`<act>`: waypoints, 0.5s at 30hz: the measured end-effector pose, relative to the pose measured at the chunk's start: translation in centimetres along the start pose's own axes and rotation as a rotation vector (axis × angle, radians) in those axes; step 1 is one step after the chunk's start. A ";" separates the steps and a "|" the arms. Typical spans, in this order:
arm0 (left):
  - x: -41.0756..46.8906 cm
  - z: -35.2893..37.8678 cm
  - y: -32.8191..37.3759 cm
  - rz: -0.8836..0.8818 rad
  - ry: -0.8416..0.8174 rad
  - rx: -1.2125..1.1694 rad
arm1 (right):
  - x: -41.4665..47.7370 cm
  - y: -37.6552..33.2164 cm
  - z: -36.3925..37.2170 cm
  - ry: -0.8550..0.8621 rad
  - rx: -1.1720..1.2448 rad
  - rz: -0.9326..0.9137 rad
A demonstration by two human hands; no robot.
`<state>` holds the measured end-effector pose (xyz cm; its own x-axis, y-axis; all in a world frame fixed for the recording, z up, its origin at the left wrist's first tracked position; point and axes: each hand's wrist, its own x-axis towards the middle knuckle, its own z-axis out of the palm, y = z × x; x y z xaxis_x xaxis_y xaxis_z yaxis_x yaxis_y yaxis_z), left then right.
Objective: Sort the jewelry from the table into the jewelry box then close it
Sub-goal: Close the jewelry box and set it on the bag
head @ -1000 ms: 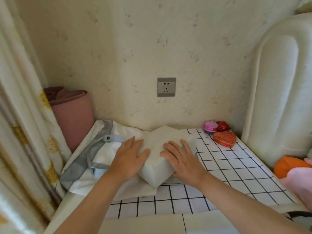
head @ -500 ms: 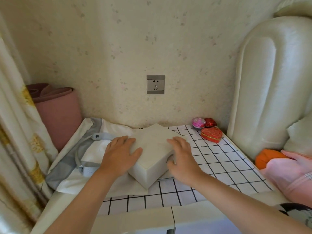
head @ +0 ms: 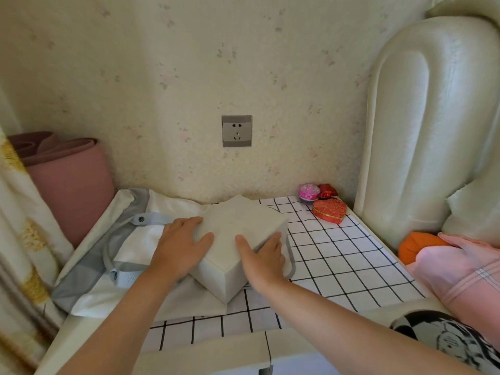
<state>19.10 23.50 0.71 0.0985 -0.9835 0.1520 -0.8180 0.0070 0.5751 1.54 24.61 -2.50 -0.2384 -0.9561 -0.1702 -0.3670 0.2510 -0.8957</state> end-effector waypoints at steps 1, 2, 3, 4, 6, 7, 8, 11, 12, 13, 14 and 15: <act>0.0 0.0 0.0 -0.003 0.006 -0.012 | 0.2 -0.1 0.0 0.002 0.026 0.014; -0.1 0.0 0.0 -0.005 0.010 -0.021 | 0.6 -0.2 0.0 0.011 0.057 0.024; -0.2 -0.1 0.0 -0.005 0.013 -0.031 | 1.1 -0.3 0.0 0.019 0.101 0.029; -0.3 0.0 0.0 -0.005 0.017 -0.043 | 1.5 -0.6 -0.1 0.019 0.169 0.035; -0.7 0.1 0.3 -0.012 0.032 -0.071 | 2.3 -0.9 -0.6 0.000 0.324 0.030; -1.0 0.1 0.4 -0.015 0.036 -0.089 | 2.8 -0.9 -0.9 -0.009 0.381 0.010; -1.2 0.2 0.6 -0.014 0.038 -0.114 | 3.1 -1.1 -1.6 -0.018 0.433 -0.015; -1.8 0.4 1.4 0.010 0.051 -0.198 | 4.0 -2.0 -4.1 -0.090 0.528 -0.091; -2.0 0.7 1.8 0.027 0.055 -0.215 | 4.5 -2.0 -5.2 -0.131 0.546 -0.114; -2.3 1.0 2.2 0.038 0.054 -0.231 | 4.9 -1.9 -6.2 -0.169 0.553 -0.134; -2.4 1.5 2.7 0.039 0.047 -0.252 | 5.3 -1.8 -7.2 -0.197 0.545 -0.151; -2.6 1.9 3.2 0.032 0.035 -0.278 | 5.7 -1.6 -8.1 -0.219 0.532 -0.153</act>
<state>15.16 25.76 0.59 0.0984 -0.9751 0.1988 -0.6348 0.0923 0.7672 -6.54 19.95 1.27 -0.0067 -0.9986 -0.0530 0.1322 0.0517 -0.9899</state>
